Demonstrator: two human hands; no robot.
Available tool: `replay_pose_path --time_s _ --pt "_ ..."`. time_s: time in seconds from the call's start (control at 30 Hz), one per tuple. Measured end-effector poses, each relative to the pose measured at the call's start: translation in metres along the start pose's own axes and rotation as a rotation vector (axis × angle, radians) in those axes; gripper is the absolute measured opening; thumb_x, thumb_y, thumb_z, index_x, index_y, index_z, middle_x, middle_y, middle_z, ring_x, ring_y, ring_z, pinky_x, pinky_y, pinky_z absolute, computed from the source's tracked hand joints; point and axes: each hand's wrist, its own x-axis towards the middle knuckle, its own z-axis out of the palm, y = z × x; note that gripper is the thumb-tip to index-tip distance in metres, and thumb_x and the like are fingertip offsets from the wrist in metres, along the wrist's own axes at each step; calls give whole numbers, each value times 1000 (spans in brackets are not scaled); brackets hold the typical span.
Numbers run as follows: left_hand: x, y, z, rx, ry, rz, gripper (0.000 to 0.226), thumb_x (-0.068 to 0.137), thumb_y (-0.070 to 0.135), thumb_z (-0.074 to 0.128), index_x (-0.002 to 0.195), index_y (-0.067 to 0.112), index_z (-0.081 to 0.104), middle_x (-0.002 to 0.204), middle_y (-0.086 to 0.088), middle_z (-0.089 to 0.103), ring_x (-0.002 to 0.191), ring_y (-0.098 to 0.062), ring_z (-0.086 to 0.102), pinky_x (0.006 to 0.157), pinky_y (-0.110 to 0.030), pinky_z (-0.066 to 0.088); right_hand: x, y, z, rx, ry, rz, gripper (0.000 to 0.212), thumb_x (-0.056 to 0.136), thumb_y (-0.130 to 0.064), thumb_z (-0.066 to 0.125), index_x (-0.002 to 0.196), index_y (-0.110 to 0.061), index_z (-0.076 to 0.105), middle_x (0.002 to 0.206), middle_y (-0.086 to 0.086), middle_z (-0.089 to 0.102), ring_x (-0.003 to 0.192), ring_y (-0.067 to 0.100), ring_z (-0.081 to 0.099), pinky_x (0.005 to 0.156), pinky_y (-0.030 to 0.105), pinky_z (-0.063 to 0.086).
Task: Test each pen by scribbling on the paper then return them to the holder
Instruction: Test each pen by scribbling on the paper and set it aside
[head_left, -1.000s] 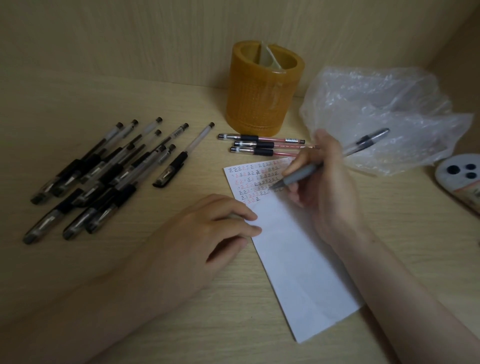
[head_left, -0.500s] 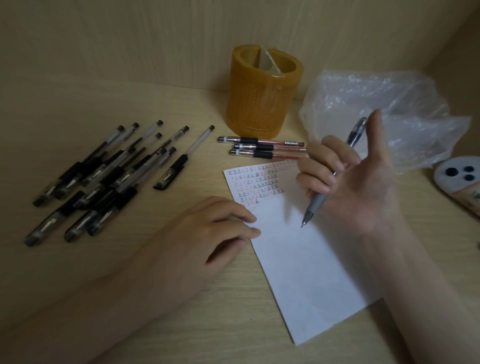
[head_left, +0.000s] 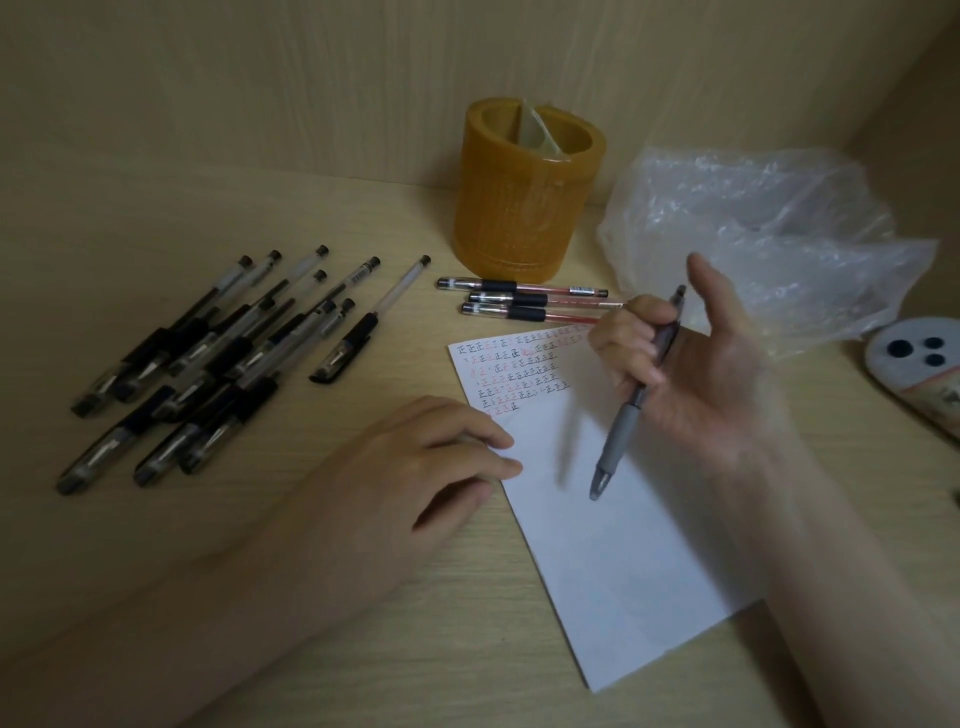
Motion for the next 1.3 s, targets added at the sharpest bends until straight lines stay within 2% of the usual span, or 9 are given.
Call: replay_pose_path --time_s 0.17,0.33,0.43,0.6,0.73,0.83,0.97,1.13,1.3 --pt "0 -1 1 -6 2 3 30 88 33 43 105 27 67 113 19 56 110 2 48 92 -15 38 1 1 4 -108 17 -108 38 86 -31 50 56 -7 50 67 4 41 58 16 53 53 27 54" --pt "0 -1 0 -9 -3 -1 32 88 34 42 106 28 67 113 19 56 109 4 46 93 -12 36 0 6 6 -524 90 -163 56 96 -58 25 83 -11 53 54 -3 30 41 7 28 33 17 28" --pt "0 -1 1 -5 -3 2 31 88 34 42 107 29 66 114 20 54 110 3 46 93 -14 36 5 5 5 -532 154 -224 50 97 -50 33 80 -10 57 52 -3 43 43 7 41 39 17 40" --pt "0 -1 0 -5 5 10 32 88 34 41 107 28 67 114 19 56 110 4 46 93 -13 34 9 4 3 -478 103 -171 18 94 -16 52 92 0 60 66 3 60 59 9 56 58 17 53" --pt "0 -1 1 -12 3 12 31 88 34 42 106 28 67 113 19 55 109 4 46 92 -12 35 10 5 4 -449 47 -175 18 91 4 48 106 12 54 92 17 72 83 18 70 75 24 58" --pt "0 0 0 -19 10 8 32 88 34 42 107 28 67 114 19 55 110 4 47 93 -11 34 7 7 6 -492 29 -170 21 91 8 43 106 19 53 109 24 68 99 24 69 82 28 57" --pt "1 4 -6 17 100 -20 30 87 29 44 106 24 67 115 14 58 104 5 50 90 -5 34 2 7 9 -564 44 -178 25 93 7 42 113 17 53 109 23 68 99 24 69 83 27 57" --pt "9 -14 -32 306 342 -125 25 91 18 49 110 12 63 108 -4 60 96 -20 58 86 -34 48 0 8 12 -603 34 -143 26 96 -1 41 114 4 58 94 16 74 76 15 72 67 22 57" --pt "8 -33 -37 462 246 -378 34 82 14 64 115 6 60 106 -15 62 91 -32 60 74 -42 51 -1 9 12 -657 35 -140 25 97 -6 41 108 -2 62 81 9 74 65 12 68 61 20 56"
